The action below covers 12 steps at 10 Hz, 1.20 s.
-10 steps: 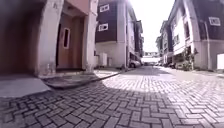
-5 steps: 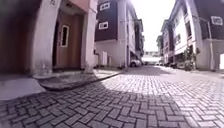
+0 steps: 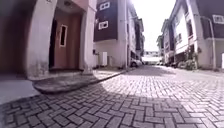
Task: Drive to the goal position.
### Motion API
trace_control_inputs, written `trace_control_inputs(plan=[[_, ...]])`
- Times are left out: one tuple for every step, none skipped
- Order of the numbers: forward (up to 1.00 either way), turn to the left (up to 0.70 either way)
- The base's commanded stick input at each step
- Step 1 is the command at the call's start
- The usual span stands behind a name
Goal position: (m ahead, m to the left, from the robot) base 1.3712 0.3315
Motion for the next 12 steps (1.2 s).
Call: trace_control_inputs(plan=[[0.44, 0.0], [0.44, -0.01], [0.44, -0.13], [0.44, -0.26], [0.44, -0.38], [0.44, 0.0], [0.44, 0.0], [0.44, 0.0], [0.44, -0.24], [0.44, -0.33], [0.44, -0.43], [0.44, -0.28]])
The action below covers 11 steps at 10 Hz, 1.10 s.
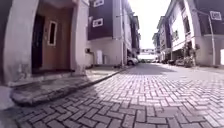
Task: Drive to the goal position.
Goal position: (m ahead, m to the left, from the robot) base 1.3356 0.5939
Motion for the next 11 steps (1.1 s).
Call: trace_control_inputs(plan=[[0.44, -0.1], [0.44, 0.0], [0.44, -0.04], [0.44, -0.27], [0.44, -0.42], [0.44, -0.33], [0.44, -0.21], [0.44, -0.01], [0.44, 0.0], [0.44, 0.0], [0.44, 0.0]])
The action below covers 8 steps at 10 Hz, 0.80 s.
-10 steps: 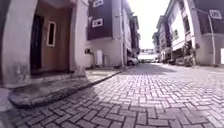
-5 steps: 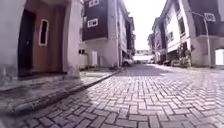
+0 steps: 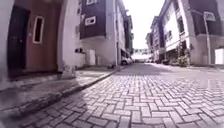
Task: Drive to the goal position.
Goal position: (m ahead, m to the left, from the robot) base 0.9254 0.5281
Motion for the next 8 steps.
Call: trace_control_inputs(plan=[[0.44, 0.0], [0.44, 0.0], [0.44, 0.0], [0.44, 0.0], [0.44, 0.0], [0.44, 0.0], [0.44, 0.0], [0.44, 0.0]])
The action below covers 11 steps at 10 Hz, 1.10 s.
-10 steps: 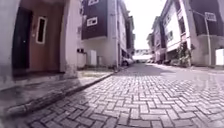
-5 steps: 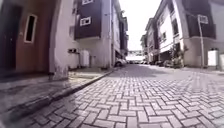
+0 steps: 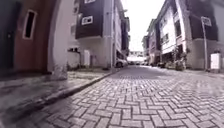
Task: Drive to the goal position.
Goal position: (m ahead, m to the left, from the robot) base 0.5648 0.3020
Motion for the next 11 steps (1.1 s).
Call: trace_control_inputs(plan=[[0.44, 0.0], [0.44, 0.0], [0.44, 0.0], [0.44, 0.0], [0.44, 0.01], [0.44, 0.03], [0.44, 0.07], [0.44, 0.15], [0.44, 0.07], [0.44, 0.0], [0.44, 0.0]])
